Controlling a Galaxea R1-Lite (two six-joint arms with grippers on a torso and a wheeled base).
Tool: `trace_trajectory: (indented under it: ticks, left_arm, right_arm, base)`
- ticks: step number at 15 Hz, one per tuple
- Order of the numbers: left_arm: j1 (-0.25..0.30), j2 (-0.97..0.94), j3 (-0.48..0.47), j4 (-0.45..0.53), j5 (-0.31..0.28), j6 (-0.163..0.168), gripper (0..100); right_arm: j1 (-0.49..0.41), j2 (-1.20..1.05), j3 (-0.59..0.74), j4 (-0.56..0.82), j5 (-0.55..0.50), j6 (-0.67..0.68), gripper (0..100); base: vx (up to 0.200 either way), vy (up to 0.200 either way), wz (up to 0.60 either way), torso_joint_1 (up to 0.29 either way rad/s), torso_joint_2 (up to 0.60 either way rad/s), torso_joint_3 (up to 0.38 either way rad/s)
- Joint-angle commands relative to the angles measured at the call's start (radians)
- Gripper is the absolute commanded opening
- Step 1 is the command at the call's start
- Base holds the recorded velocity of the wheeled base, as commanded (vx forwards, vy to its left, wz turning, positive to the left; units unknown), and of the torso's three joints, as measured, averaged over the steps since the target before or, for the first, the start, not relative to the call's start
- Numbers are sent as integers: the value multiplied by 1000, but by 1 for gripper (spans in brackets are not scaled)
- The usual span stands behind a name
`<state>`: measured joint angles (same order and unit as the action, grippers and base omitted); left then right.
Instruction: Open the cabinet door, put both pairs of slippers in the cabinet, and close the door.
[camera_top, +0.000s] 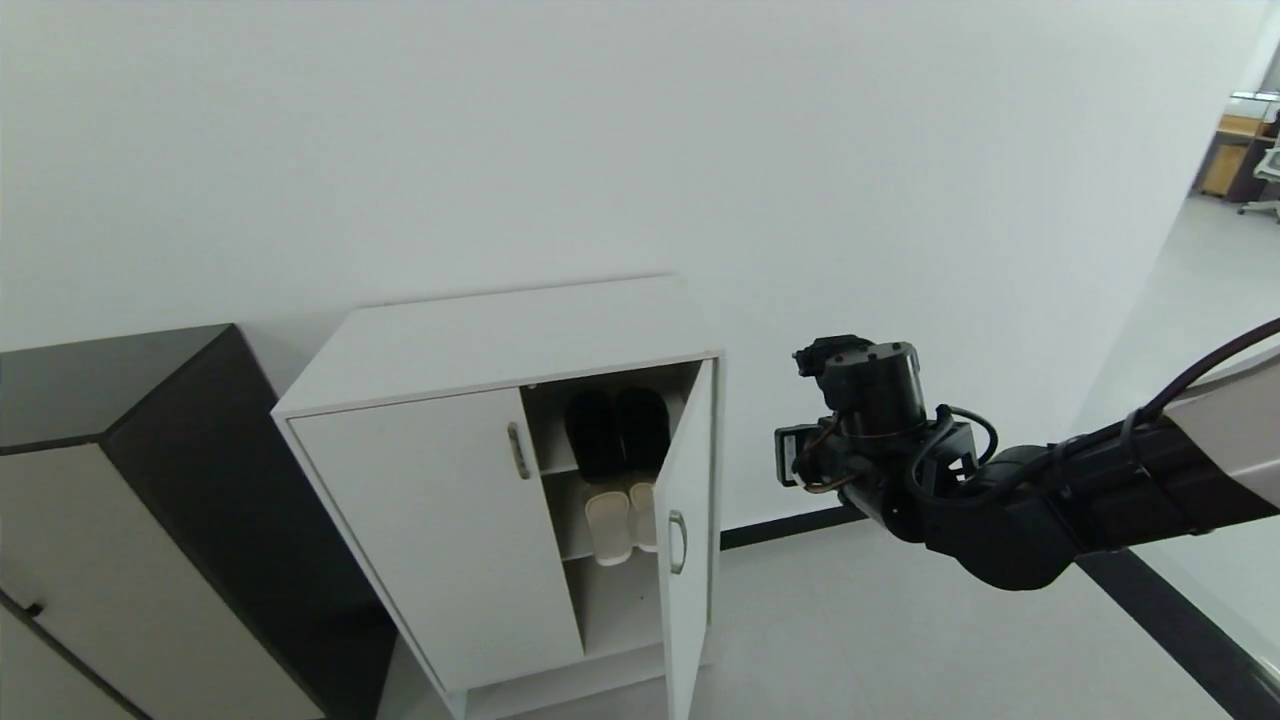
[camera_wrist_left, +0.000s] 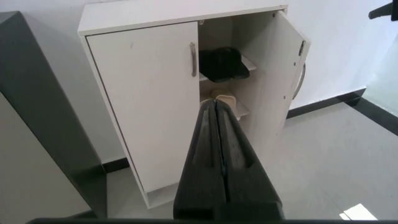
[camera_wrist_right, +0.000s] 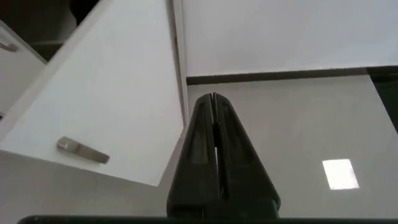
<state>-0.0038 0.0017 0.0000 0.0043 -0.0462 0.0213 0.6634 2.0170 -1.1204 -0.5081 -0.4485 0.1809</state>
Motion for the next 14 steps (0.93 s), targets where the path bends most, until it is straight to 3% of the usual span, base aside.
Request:
trace_trajectory:
  ticks: [1,4,8,14]
  left_arm:
    - [-1,0,0,0,0,0,0]
    - [-1,0,0,0,0,0,0]
    - [-1,0,0,0,0,-1,0]
    - [-1,0,0,0,0,0,0]
  right_arm:
    - [2,0,1,2,1,0,0]
    - [-4,12,2,-7,7,0,0]
    - [-34,-1,22,-27,7,-27,0]
    - [-44,-106,205,-41,126,-78,0]
  base:
    - [0,0,600,17,12,-2]
    - [0,0,600,-2,1,6]
    - [0,0,0,0,0,0]
    - [0,0,0,0,0,0]
